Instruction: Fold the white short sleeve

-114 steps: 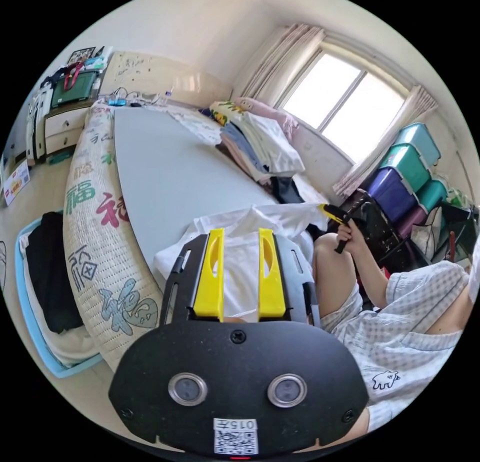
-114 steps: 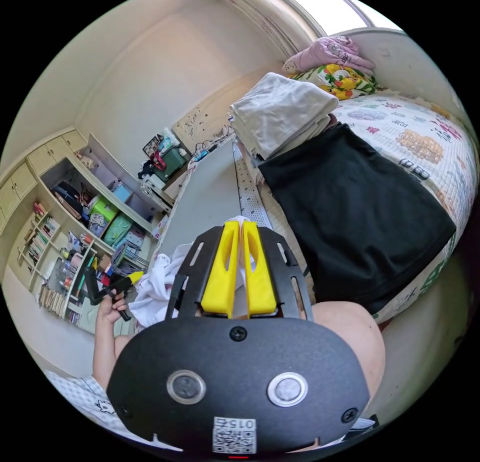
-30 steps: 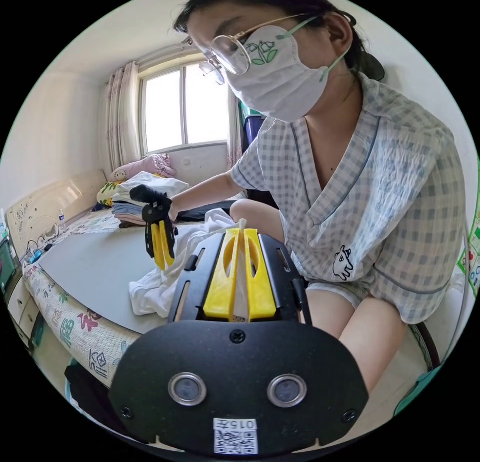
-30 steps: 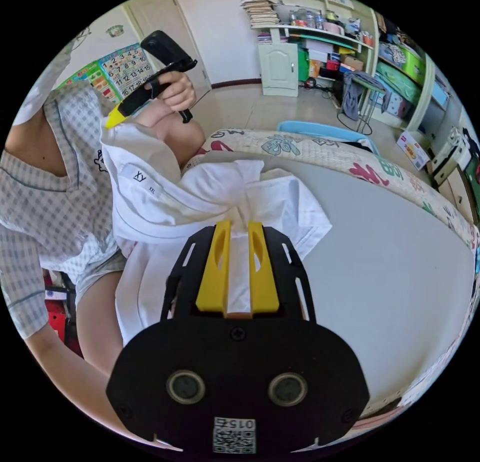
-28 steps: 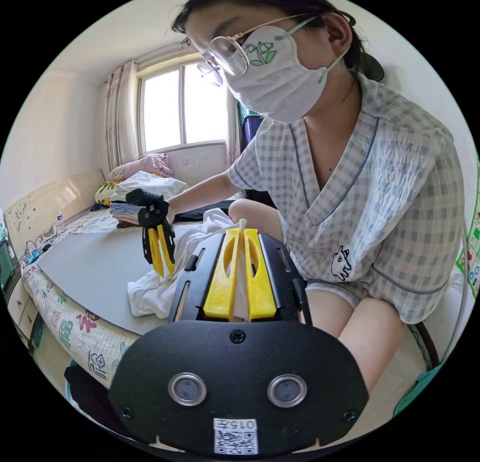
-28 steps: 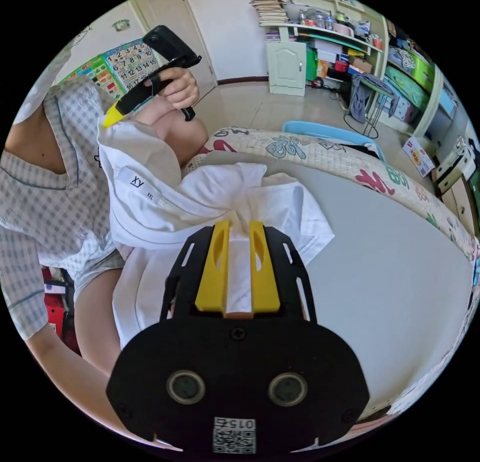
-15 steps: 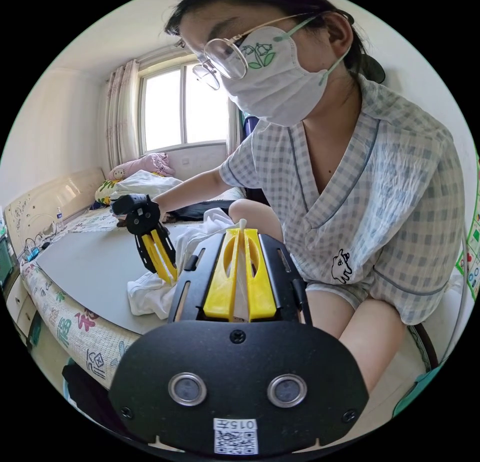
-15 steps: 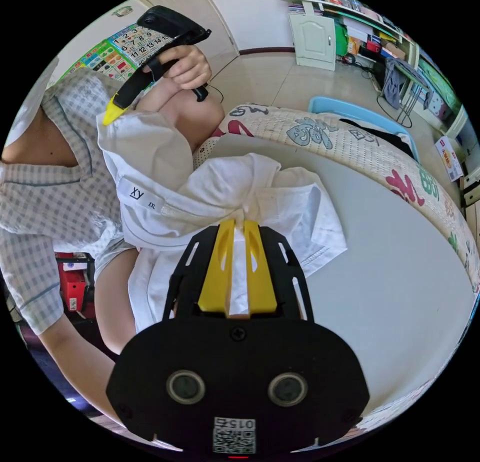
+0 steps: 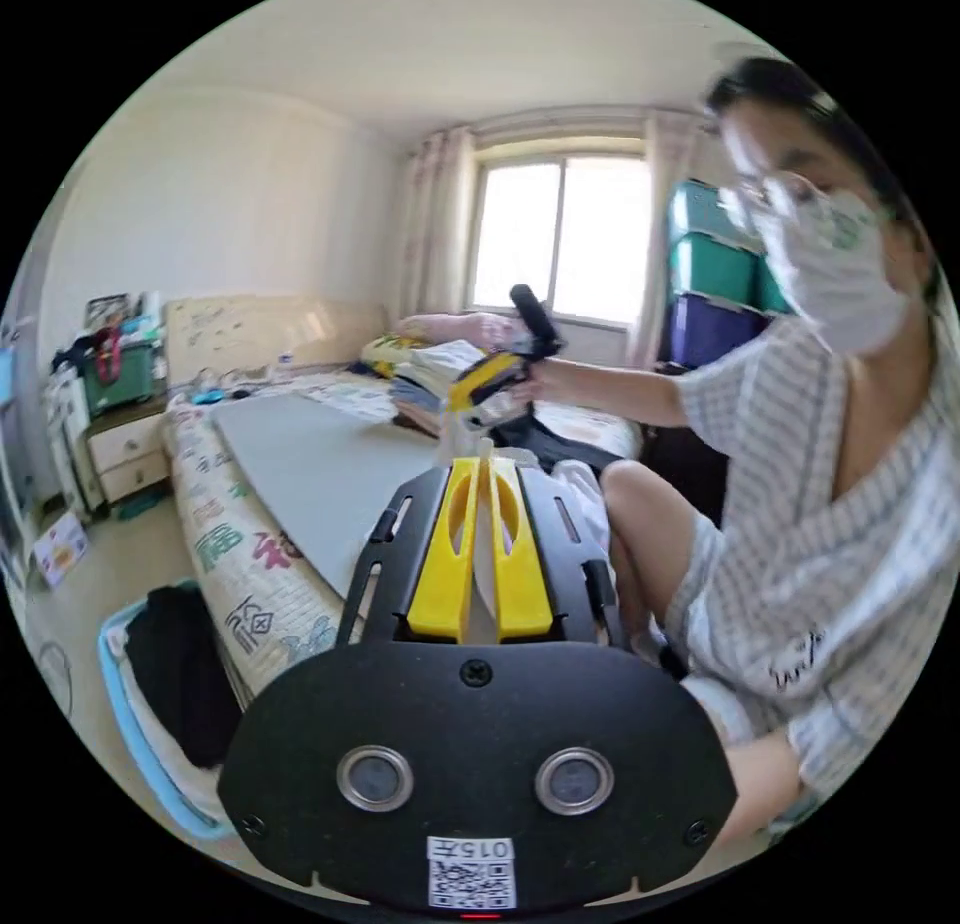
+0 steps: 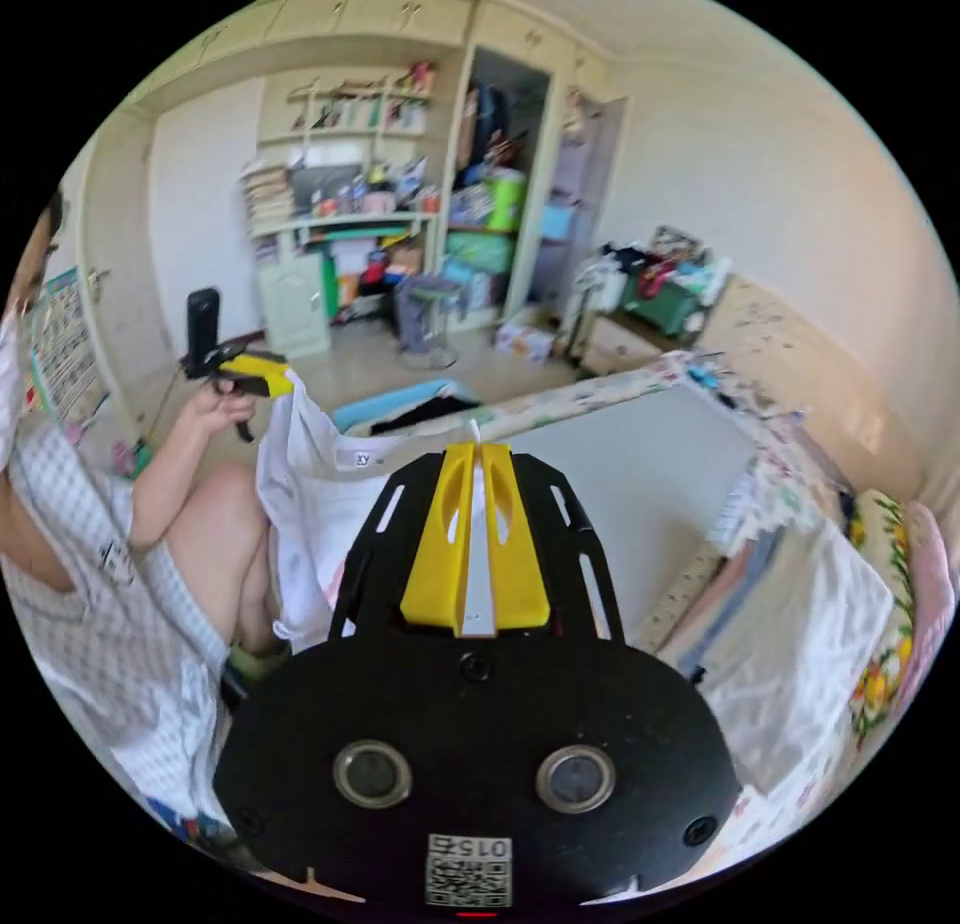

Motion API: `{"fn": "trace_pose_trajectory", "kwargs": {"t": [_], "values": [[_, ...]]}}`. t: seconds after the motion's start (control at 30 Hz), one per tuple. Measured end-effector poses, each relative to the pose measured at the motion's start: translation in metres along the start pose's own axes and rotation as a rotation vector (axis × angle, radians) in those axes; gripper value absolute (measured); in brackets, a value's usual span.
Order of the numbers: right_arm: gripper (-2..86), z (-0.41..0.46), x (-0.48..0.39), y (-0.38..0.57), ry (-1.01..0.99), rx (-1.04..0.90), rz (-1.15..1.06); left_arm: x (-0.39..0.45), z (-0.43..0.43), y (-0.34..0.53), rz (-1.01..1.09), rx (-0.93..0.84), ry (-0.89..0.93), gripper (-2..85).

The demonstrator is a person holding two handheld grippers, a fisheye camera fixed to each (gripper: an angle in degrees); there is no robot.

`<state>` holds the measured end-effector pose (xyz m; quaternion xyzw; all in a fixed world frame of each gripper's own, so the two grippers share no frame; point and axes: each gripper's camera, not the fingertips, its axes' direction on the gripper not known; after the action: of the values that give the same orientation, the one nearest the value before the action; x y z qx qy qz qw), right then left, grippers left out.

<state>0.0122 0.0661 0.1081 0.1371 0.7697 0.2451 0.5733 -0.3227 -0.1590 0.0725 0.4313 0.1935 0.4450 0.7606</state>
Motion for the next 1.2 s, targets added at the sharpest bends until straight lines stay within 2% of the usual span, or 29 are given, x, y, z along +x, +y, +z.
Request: {"fn": "trace_pose_trajectory", "kwargs": {"t": [0.1,0.2,0.33,0.53,0.73,0.83,0.97,1.07,1.2], "values": [[-0.6,-0.169,0.021,0.024,0.129,0.161,0.091,0.038,-0.028,-0.035,-0.035,0.108,-0.205,-0.3],[-0.6,-0.314,0.008,0.041,0.230,0.292,0.104,0.081,-0.066,-0.077,-0.025,0.233,-0.230,-0.4],[-0.7,-0.480,-0.023,0.055,0.419,0.416,0.094,0.165,-0.110,-0.140,0.131,0.300,-0.378,-0.2],[-0.7,-0.660,-0.046,0.084,0.528,0.508,0.109,0.268,-0.165,-0.200,0.295,0.363,-0.510,0.3],[-0.8,-0.793,-0.101,0.112,0.641,0.619,0.035,0.363,-0.219,-0.229,0.500,0.463,-0.650,0.4],[-0.8,-0.832,-0.121,0.117,0.694,0.644,-0.007,0.397,-0.235,-0.243,0.584,0.513,-0.710,0.4],[-0.8,-0.834,-0.131,0.122,0.742,0.655,-0.045,0.417,-0.239,-0.262,0.641,0.546,-0.774,0.4],[-0.8,-0.798,-0.117,0.127,0.742,0.639,-0.041,0.410,-0.225,-0.281,0.647,0.542,-0.792,0.5],[-0.7,-0.690,-0.062,0.132,0.712,0.563,-0.006,0.365,-0.171,-0.310,0.625,0.450,-0.796,0.6]]}}
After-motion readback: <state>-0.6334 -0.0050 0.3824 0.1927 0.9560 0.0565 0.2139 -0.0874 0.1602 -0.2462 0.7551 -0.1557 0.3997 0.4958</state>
